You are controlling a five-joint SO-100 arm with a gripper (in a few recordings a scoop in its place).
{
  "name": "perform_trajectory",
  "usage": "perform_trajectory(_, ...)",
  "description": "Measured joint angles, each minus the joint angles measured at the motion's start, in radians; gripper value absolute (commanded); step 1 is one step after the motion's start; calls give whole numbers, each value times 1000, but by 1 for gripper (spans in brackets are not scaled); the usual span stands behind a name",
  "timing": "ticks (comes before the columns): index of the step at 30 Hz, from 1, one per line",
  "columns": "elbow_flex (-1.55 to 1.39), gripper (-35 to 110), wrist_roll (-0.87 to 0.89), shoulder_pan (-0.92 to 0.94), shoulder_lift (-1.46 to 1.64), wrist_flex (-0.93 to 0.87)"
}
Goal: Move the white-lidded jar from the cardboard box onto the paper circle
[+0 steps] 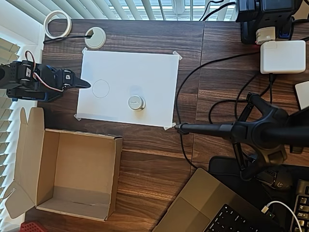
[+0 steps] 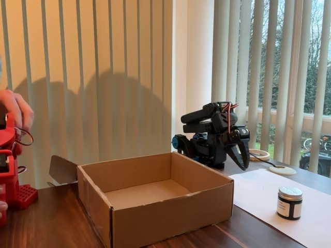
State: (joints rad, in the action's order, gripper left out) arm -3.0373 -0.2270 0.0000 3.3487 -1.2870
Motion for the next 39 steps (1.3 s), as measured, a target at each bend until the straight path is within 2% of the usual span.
perform_trajectory(39, 0, 0, 15, -2, 0, 0)
